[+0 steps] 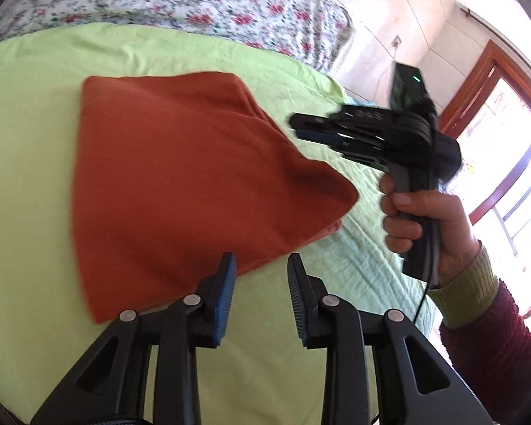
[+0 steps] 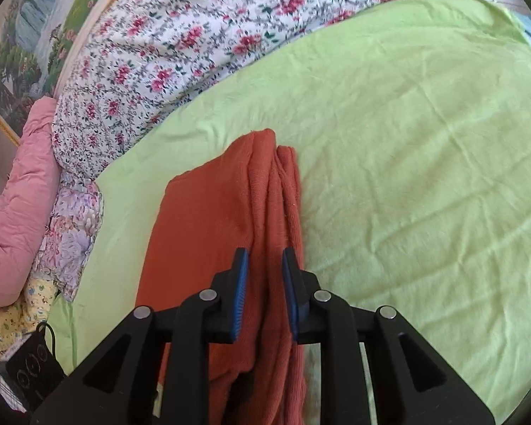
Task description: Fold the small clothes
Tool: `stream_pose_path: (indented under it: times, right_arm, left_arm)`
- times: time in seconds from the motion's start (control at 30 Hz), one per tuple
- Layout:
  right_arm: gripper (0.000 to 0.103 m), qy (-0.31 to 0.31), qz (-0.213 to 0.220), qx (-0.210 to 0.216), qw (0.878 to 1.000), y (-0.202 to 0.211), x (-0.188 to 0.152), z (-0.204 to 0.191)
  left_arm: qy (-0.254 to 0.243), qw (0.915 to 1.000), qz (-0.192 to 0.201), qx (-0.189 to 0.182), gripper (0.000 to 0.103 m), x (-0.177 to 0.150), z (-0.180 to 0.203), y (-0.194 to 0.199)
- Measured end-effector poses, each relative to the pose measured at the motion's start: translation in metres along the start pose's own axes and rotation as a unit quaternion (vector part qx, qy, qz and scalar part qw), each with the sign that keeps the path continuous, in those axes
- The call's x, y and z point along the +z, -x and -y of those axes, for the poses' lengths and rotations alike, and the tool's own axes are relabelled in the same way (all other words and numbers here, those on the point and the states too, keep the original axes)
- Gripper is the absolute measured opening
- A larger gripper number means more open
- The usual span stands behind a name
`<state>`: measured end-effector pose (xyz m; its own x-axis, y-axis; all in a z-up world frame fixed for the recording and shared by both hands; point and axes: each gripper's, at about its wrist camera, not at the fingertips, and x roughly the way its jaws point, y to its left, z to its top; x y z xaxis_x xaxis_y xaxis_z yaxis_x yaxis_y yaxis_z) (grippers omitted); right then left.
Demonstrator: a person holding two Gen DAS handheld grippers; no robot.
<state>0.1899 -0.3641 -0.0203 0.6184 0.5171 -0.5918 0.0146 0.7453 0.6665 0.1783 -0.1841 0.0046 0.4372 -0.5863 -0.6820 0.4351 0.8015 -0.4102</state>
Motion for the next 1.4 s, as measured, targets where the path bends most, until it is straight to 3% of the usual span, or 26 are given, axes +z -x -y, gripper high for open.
stream_pose_path:
  times: [0.1, 0.17, 0.23, 0.33, 0.47, 0.63, 0.77, 0.8, 0.87, 0.93, 1.0, 1.13, 1.4]
  right_arm:
    - [0.028, 0.010, 0.011, 0.001, 1.000, 0.011, -0.004, -0.006]
    - [0.051, 0.019, 0.010, -0.005, 1.000, 0.010, -0.002, -0.009]
    - [0.061, 0.022, 0.008, -0.012, 1.000, 0.004, -0.001, -0.010]
    - [0.061, 0.014, -0.017, -0.004, 1.000, -0.013, -0.002, -0.006]
    - [0.061, 0.004, -0.038, -0.006, 0.999, -0.029, -0.007, 0.002]
    - [0.061, -0.012, -0.045, 0.008, 0.999, -0.038, -0.007, 0.012]
    - [0.061, -0.023, -0.063, 0.026, 0.997, -0.051, -0.003, 0.016]
    - [0.061, -0.026, -0.067, 0.031, 0.997, -0.054, -0.002, 0.016]
    - [0.057, -0.029, -0.070, 0.036, 0.996, -0.060, -0.001, 0.015]
    - [0.044, -0.026, -0.081, 0.041, 0.996, -0.066, -0.002, 0.010]
    - [0.034, -0.024, -0.086, 0.046, 0.995, -0.069, -0.004, 0.004]
    - [0.027, -0.002, -0.072, 0.043, 0.996, -0.062, -0.006, -0.015]
    - [0.025, 0.032, -0.077, 0.139, 0.987, -0.078, -0.029, -0.096]
  left_arm:
    - [0.033, 0.9992, 0.016, 0.018, 0.042, 0.010, -0.028, 0.017]
    - [0.060, 0.9974, 0.028, 0.027, 0.050, 0.021, -0.050, 0.024]
    - [0.083, 0.9954, 0.031, 0.037, 0.059, 0.024, -0.069, 0.034]
    - [0.120, 0.9920, 0.014, 0.037, 0.068, 0.033, -0.102, 0.027]
    - [0.156, 0.9875, -0.012, 0.023, 0.069, 0.039, -0.132, 0.007]
    - [0.164, 0.9858, -0.034, 0.013, 0.071, 0.052, -0.145, -0.025]
    - [0.161, 0.9867, -0.022, 0.006, 0.073, 0.062, -0.150, -0.041]
    - [0.158, 0.9872, -0.021, 0.003, 0.070, 0.064, -0.151, -0.046]
    - [0.154, 0.9879, -0.023, 0.002, 0.053, 0.068, -0.149, -0.056]
    - [0.149, 0.9885, -0.027, 0.002, 0.034, 0.069, -0.149, -0.063]
    - [0.142, 0.9896, -0.020, 0.001, 0.027, 0.071, -0.146, -0.059]
    - [0.122, 0.9925, 0.004, 0.001, 0.024, 0.070, -0.137, -0.028]
    - [0.110, 0.9915, 0.056, 0.042, 0.024, 0.050, -0.160, 0.084]
